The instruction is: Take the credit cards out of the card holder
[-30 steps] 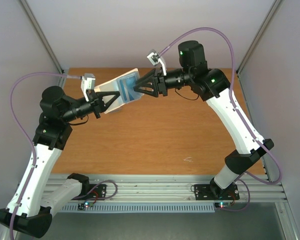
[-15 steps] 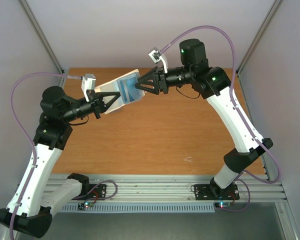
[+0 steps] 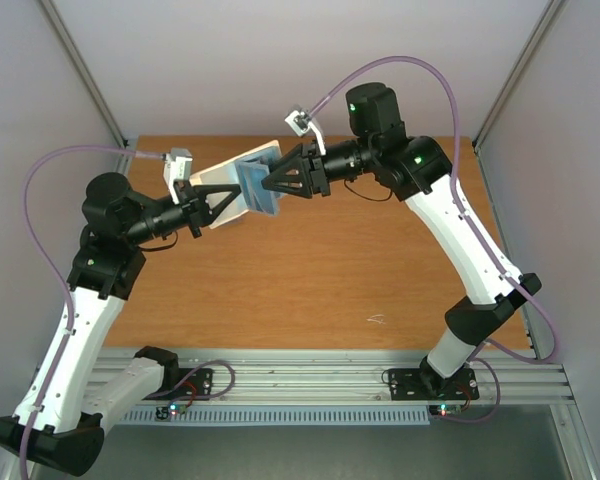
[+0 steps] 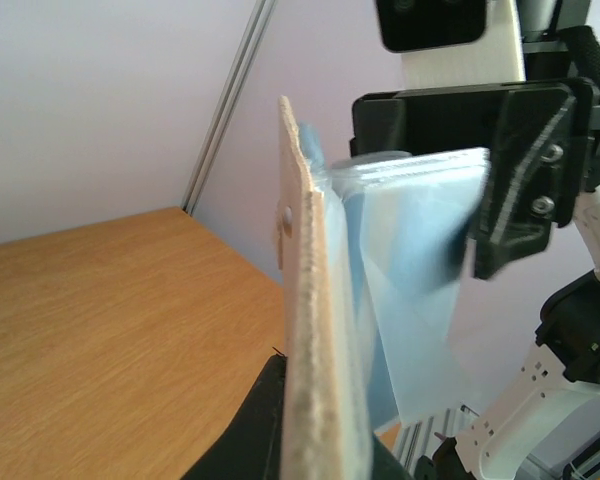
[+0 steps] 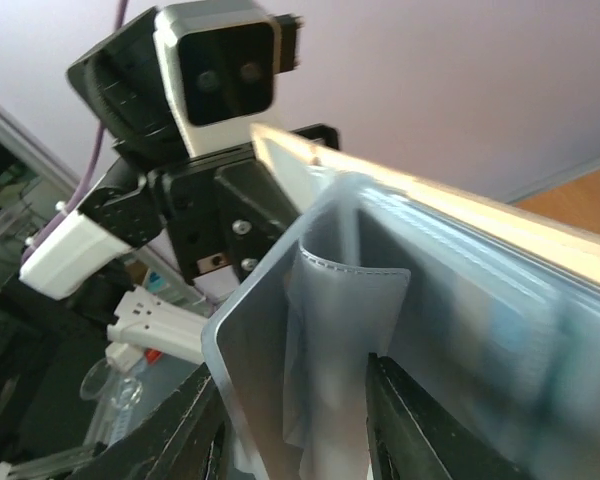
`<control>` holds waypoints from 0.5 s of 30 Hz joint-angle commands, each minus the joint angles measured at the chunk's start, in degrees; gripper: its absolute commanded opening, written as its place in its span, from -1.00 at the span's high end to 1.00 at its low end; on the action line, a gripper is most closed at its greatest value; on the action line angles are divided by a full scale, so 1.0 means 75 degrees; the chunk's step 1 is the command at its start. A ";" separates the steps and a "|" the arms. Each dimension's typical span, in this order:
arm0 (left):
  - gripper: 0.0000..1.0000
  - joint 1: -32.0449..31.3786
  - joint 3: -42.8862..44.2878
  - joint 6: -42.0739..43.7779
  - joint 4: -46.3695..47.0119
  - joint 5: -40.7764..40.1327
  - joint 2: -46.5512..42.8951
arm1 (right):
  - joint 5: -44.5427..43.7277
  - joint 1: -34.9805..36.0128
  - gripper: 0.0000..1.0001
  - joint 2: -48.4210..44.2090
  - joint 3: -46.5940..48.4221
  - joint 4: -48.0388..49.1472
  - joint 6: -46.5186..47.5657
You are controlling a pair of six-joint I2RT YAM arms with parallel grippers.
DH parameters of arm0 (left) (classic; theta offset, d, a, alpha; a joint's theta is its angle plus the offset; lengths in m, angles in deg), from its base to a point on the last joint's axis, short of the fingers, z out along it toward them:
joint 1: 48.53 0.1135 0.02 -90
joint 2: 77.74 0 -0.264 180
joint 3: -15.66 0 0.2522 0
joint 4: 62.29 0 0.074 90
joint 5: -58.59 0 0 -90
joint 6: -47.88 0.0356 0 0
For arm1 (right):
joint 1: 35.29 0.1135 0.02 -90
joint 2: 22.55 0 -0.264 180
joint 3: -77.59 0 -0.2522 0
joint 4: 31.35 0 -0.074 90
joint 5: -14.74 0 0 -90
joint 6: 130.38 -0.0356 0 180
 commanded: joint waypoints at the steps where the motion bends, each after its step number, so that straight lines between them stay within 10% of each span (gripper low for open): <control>1: 1.00 -0.0010 -0.0105 0.0010 0.0445 -0.0085 -0.0097 | 0.0469 0.0184 0.25 -0.0098 0.0160 -0.0122 0.0268; 15: 1.00 -0.0011 -0.0238 -0.0034 0.0473 -0.0109 -0.0172 | -0.1743 0.0660 0.40 -0.0328 -0.0403 0.0481 0.0031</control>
